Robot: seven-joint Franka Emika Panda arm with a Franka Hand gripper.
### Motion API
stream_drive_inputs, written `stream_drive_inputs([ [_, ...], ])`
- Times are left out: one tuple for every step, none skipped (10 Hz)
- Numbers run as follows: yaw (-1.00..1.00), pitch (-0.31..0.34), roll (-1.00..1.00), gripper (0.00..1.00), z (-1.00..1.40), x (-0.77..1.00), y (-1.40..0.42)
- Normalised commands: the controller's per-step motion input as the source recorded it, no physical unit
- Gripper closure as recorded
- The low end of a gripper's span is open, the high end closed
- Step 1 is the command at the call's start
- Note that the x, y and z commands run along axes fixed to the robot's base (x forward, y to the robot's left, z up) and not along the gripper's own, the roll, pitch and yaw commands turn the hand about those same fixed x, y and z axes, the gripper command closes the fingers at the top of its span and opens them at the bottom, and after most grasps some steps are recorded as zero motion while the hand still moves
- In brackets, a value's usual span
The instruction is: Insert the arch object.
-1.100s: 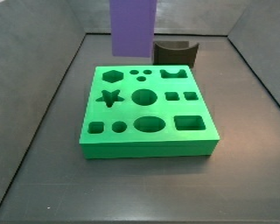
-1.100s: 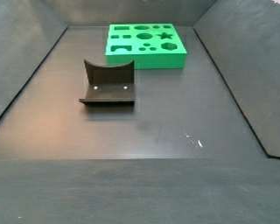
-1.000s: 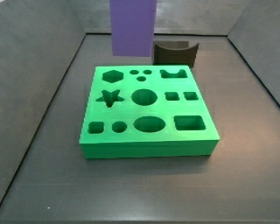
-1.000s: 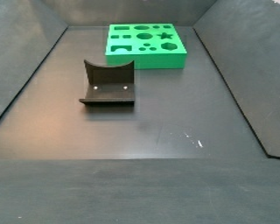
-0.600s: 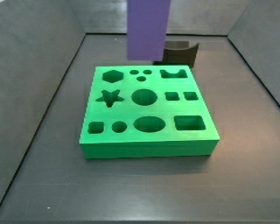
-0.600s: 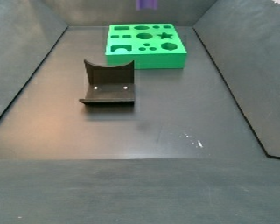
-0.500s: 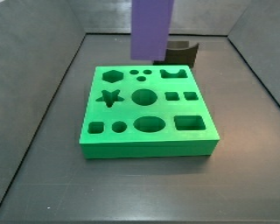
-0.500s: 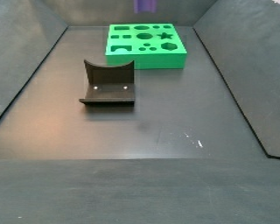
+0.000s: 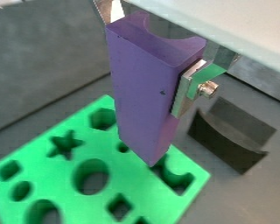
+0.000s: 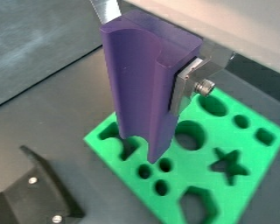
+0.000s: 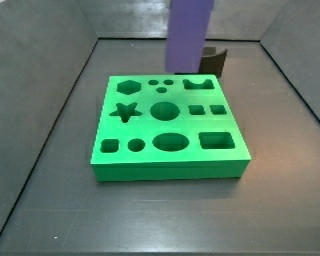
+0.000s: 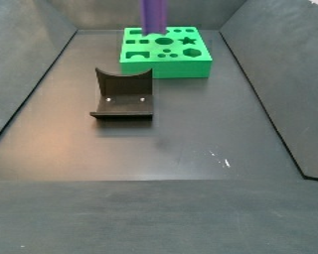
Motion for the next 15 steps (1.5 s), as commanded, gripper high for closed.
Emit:
stream_drive_inputs([
  [-0.01,0.000,0.00,1.00,-0.30,0.69,0.37],
  [-0.01,0.000,0.00,1.00,-0.30,0.68,0.20],
  [0.00,0.020,-0.06,1.00,-0.28,0.70,0.11],
  [0.00,0.007,-0.02,1.00,-0.32,0.67,0.03],
  [-0.01,0.019,-0.11,1.00,-0.15,0.53,0.00],
  [-0.03,0.003,-0.05,1.00,-0.01,0.15,0.00],
  [-0.07,0.013,0.00,1.00,-0.13,0.17,0.00],
  [-0.19,0.010,0.00,1.00,-0.15,0.13,0.00],
  [-0.11,0.000,0.00,1.00,-0.14,0.00,0.00],
  [-0.13,0.000,0.00,1.00,-0.11,-0.10,0.00],
  [-0.18,0.000,-0.01,1.00,-0.10,-0.09,0.00],
  [-0.12,-0.021,-0.02,1.00,-0.17,-0.08,0.00],
  [0.00,-0.063,-0.04,1.00,-0.25,0.00,0.00],
  [0.00,-0.073,-0.10,1.00,-0.33,0.02,-0.01],
  [0.00,-0.076,-0.07,1.00,-0.40,0.14,0.00],
])
